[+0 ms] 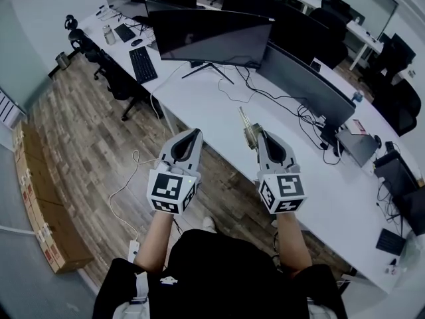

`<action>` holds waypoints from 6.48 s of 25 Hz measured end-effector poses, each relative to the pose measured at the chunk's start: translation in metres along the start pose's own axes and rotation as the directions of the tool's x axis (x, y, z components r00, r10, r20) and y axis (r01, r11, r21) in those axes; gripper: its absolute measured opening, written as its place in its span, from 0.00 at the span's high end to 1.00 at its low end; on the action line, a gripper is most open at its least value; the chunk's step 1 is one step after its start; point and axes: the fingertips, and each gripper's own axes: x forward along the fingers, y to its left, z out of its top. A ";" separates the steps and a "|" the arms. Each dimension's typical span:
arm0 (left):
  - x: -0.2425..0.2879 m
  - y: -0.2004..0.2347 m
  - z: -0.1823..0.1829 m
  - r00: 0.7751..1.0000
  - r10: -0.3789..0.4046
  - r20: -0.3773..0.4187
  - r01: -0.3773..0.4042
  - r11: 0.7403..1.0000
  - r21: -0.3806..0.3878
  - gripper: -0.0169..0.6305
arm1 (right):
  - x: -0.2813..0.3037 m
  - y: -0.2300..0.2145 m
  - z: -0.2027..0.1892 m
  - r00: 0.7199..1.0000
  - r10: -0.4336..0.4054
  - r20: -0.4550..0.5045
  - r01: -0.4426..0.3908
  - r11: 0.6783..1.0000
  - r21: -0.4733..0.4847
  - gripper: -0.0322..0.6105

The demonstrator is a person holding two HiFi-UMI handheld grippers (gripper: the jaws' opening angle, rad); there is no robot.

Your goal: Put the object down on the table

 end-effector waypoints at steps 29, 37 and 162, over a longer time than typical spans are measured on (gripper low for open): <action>0.107 0.051 -0.074 0.990 -0.064 -0.128 0.057 0.997 -0.057 0.95 | 0.111 -0.029 -0.061 0.990 0.009 -0.143 -0.003 0.999 0.040 0.91; 0.143 0.051 -0.104 0.982 -0.041 -0.183 0.021 0.994 -0.110 0.95 | 0.142 -0.047 -0.098 0.975 0.067 -0.213 -0.060 0.997 0.041 0.91; 0.137 0.038 -0.205 0.930 0.030 -0.367 -0.113 0.972 -0.206 0.95 | 0.193 -0.047 -0.271 0.819 0.224 -0.528 -0.266 0.964 -0.005 0.89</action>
